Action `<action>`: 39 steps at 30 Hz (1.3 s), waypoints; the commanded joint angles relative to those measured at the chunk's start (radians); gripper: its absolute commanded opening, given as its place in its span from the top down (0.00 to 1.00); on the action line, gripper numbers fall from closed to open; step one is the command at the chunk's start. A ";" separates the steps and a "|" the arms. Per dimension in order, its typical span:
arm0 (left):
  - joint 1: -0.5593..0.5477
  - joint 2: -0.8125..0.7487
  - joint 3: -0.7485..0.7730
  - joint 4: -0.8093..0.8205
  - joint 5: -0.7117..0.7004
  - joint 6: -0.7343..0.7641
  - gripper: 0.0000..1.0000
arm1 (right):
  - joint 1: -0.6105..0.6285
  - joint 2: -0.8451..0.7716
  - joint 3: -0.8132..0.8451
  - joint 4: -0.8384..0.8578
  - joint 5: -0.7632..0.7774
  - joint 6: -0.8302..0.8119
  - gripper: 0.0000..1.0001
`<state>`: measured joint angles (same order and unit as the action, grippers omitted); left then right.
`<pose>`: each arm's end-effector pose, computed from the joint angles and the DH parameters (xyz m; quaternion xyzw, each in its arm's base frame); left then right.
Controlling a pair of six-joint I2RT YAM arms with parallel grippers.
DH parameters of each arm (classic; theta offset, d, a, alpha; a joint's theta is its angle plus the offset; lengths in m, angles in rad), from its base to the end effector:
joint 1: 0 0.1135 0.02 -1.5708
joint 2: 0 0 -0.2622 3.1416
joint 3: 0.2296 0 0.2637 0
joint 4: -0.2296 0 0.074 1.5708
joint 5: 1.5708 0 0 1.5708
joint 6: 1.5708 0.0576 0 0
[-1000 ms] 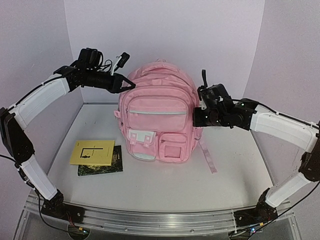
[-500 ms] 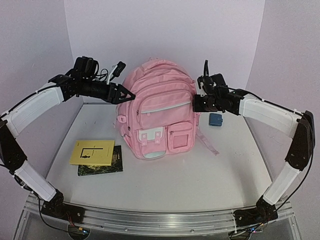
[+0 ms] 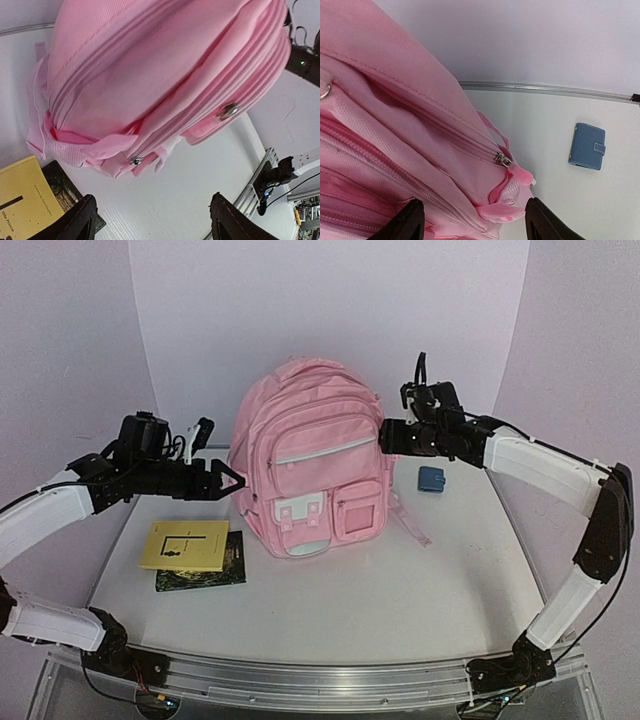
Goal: Pack the student bag
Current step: Unzip the student bag at the center of the board.
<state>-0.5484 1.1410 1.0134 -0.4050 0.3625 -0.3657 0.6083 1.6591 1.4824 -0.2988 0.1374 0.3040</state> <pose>0.2310 -0.1651 0.3138 0.1670 0.8423 -0.3558 0.3688 0.3516 0.2352 0.3286 -0.0938 0.8473 0.1762 0.4922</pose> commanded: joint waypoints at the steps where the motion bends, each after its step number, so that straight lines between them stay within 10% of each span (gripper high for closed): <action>1: -0.050 0.040 -0.073 0.122 -0.079 -0.106 0.26 | 0.007 -0.065 -0.024 0.070 -0.038 0.030 0.29; 29: -0.139 0.221 -0.075 0.293 -0.245 -0.048 0.97 | 0.007 -0.171 -0.099 0.076 -0.027 0.049 0.23; 39: -0.139 0.135 -0.024 0.201 -0.179 -0.048 1.00 | 0.007 -0.175 -0.109 0.075 -0.021 0.036 0.23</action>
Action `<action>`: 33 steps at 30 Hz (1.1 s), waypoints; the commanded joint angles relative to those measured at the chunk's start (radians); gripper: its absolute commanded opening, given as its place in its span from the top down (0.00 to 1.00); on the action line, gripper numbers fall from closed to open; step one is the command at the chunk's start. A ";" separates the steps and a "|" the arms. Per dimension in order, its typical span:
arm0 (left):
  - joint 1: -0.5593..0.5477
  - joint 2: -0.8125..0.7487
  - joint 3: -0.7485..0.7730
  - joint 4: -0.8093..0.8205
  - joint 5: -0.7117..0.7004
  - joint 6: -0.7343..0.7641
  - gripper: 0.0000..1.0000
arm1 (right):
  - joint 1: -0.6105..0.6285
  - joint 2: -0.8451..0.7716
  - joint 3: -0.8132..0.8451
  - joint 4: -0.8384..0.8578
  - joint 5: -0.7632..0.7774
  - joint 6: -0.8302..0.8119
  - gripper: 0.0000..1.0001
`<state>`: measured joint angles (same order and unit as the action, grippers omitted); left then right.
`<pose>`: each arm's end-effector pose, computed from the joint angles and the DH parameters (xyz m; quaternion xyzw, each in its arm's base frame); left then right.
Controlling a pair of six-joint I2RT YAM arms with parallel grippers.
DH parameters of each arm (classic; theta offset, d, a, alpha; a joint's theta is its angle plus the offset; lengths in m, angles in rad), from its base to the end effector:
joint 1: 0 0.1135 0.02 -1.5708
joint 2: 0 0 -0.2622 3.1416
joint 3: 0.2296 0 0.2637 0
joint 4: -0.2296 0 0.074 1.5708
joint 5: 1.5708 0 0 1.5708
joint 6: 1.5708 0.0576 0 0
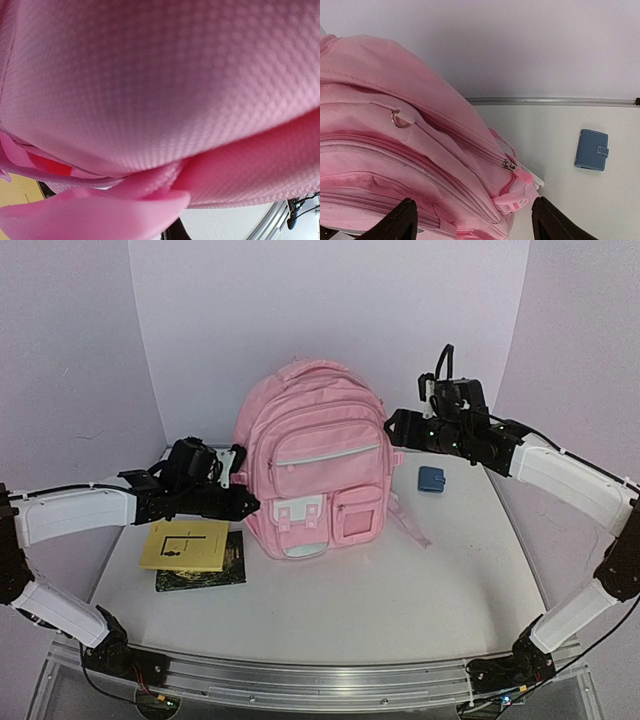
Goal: Pack the student bag
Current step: Unzip the student bag at the center of the board.
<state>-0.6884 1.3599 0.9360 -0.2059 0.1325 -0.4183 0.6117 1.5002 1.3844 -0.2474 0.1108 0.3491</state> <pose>0.2499 -0.2154 0.2418 0.1495 0.8772 -0.2879 0.3538 0.3198 0.2166 0.3584 -0.0764 0.8190 0.2216 0.5238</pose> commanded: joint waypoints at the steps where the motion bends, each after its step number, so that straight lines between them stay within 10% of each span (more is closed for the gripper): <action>1: 0.001 -0.089 0.065 -0.002 0.073 0.003 1.00 | 0.004 -0.014 -0.014 0.023 0.011 -0.013 0.23; 17: 0.005 0.014 0.129 -0.084 0.081 -0.057 0.94 | 0.005 -0.180 -0.183 0.036 -0.223 -0.047 0.16; 33: -0.013 0.034 0.066 -0.056 -0.040 -0.001 0.65 | 0.004 -0.210 -0.229 0.046 -0.221 -0.039 0.15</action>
<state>-0.6887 1.3830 0.9989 -0.2981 0.1560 -0.4435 0.6140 1.3197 1.1622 -0.2333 -0.1032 0.3153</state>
